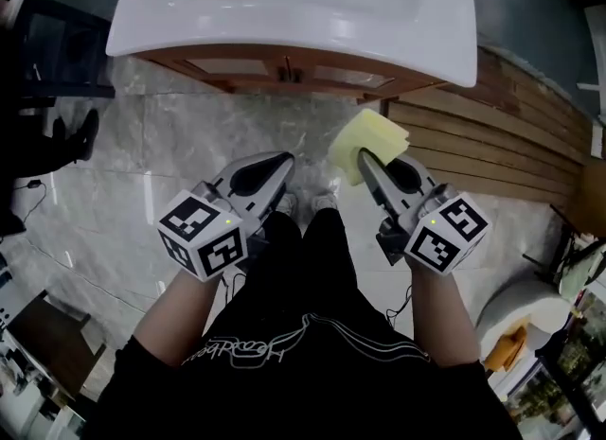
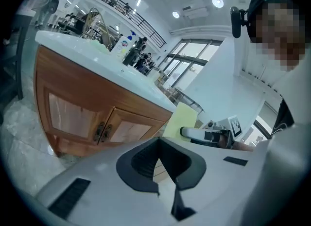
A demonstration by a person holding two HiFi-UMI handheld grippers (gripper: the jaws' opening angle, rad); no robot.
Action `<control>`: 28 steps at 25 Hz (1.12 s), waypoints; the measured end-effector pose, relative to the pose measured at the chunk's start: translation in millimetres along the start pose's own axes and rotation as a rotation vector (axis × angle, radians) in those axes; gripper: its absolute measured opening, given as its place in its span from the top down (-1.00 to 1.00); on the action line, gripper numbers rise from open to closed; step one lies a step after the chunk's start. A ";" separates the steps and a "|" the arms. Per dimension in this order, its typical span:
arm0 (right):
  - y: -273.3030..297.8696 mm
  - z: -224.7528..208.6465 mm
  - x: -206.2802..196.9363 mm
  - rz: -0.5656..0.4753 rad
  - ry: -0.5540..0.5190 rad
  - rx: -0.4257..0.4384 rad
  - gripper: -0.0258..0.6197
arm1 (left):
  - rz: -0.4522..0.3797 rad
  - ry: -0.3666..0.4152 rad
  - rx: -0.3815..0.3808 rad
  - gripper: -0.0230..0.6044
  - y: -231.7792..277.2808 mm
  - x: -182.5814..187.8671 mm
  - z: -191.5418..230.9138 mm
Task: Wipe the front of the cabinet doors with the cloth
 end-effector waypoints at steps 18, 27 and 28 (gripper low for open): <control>110.9 -27.5 -27.3 -0.032 -0.311 0.074 0.79 | -0.105 -0.139 0.136 0.91 2.9 -76.4 51.2; 154.5 -55.3 -33.1 -0.021 -0.360 -0.048 0.79 | -0.126 -0.200 0.186 0.91 -10.3 -90.1 60.7; 158.0 -57.8 -34.2 -0.023 -0.353 -0.052 0.79 | -0.126 -0.200 0.187 0.91 -9.9 -90.9 61.3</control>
Point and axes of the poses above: the fingertips, and each gripper's own axes: y forward along the fingers, z to its left, x out of its top, the point moved 7 cm from there along -y, backward along the fingers, and after that the axes turned 2 degrees about y, right-handed, at the moved point
